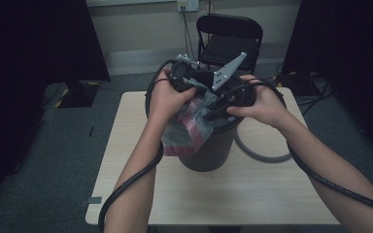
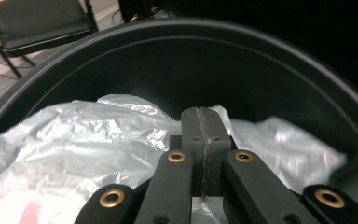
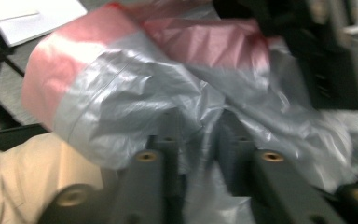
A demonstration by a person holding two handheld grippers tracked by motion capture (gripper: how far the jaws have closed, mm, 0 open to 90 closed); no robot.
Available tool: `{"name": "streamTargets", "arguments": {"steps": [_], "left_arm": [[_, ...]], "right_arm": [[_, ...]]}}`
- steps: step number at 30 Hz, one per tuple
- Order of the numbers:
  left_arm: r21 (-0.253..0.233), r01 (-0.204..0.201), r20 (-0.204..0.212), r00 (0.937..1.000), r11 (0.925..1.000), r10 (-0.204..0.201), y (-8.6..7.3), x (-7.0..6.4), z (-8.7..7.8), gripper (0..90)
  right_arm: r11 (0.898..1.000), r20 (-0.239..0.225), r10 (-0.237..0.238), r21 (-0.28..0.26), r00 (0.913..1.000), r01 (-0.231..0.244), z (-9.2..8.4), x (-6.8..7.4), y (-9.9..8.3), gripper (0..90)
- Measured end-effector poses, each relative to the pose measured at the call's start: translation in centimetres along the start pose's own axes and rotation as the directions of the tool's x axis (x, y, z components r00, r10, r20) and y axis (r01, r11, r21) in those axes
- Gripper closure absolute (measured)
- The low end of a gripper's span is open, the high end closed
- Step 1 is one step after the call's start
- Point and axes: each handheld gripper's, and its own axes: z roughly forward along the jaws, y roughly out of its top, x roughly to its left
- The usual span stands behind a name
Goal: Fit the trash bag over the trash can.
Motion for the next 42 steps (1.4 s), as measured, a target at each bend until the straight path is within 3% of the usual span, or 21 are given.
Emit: {"name": "streamTargets", "arguments": {"steps": [3,6,10,14,18,21,22,24,33,38,40,42], "left_arm": [[-0.002,-0.018,0.000,0.9998,0.9998,0.018,0.4,-0.4,0.2,90.0],[-0.010,-0.036,-0.016,0.9992,0.9993,0.036,0.7,-0.7,0.0,89.9],[-0.039,-0.026,-0.013,0.9996,0.9989,0.025,0.7,-0.7,-0.6,74.7],[-0.034,-0.045,-0.015,0.9989,0.9984,0.044,0.6,-0.8,-1.6,70.6],[-0.066,-0.018,-0.006,0.9998,0.9977,0.017,0.3,-0.6,-2.7,62.8],[-0.056,-0.011,-0.010,0.9999,0.9984,0.011,-0.2,-0.5,-3.1,58.4],[-0.055,-0.016,-0.015,0.9998,0.9984,0.015,-0.4,-0.5,-3.3,57.1],[-0.061,-0.008,-0.024,0.9997,0.9981,0.006,-0.8,-0.3,-3.6,53.9],[-0.058,-0.023,-0.037,0.9991,0.9981,0.021,-1.9,0.1,-4.2,49.6],[-0.062,-0.052,-0.026,0.9984,0.9967,0.050,-1.7,-0.3,-3.4,49.8],[-0.054,-0.066,-0.023,0.9977,0.9964,0.064,-1.6,-0.5,-3.1,49.8],[-0.050,-0.078,-0.015,0.9969,0.9957,0.078,-1.4,-0.6,-2.8,50.7]], "right_arm": [[1.000,-0.003,0.026,0.016,0.9997,-0.026,0.4,-0.4,0.3,87.0],[0.999,0.023,0.050,0.014,0.9985,-0.050,0.5,-0.7,0.3,90.0],[0.995,0.091,0.101,0.006,0.9907,-0.102,-0.2,-1.4,-0.5,90.0],[0.983,0.155,0.182,-0.008,0.9709,-0.183,-1.3,-2.7,-1.8,90.0],[0.969,0.231,0.239,0.001,0.9431,-0.246,-2.0,-3.8,-3.1,90.0],[0.960,0.248,0.277,-0.022,0.9284,-0.280,-2.6,-4.4,-3.8,90.0],[0.956,0.268,0.286,-0.024,0.9199,-0.291,-2.7,-4.5,-4.0,90.0],[0.953,0.278,0.299,-0.032,0.9128,-0.303,-3.0,-4.7,-4.2,90.0],[0.951,0.293,0.305,-0.048,0.9062,-0.304,-3.5,-4.8,-4.5,90.0],[0.956,0.276,0.293,-0.055,0.9153,-0.290,-3.5,-4.5,-4.4,90.0],[0.953,0.275,0.301,-0.059,0.9131,-0.297,-3.5,-4.4,-4.4,90.0],[0.956,0.273,0.293,-0.053,0.9163,-0.290,-3.4,-4.4,-4.4,90.0]]}}
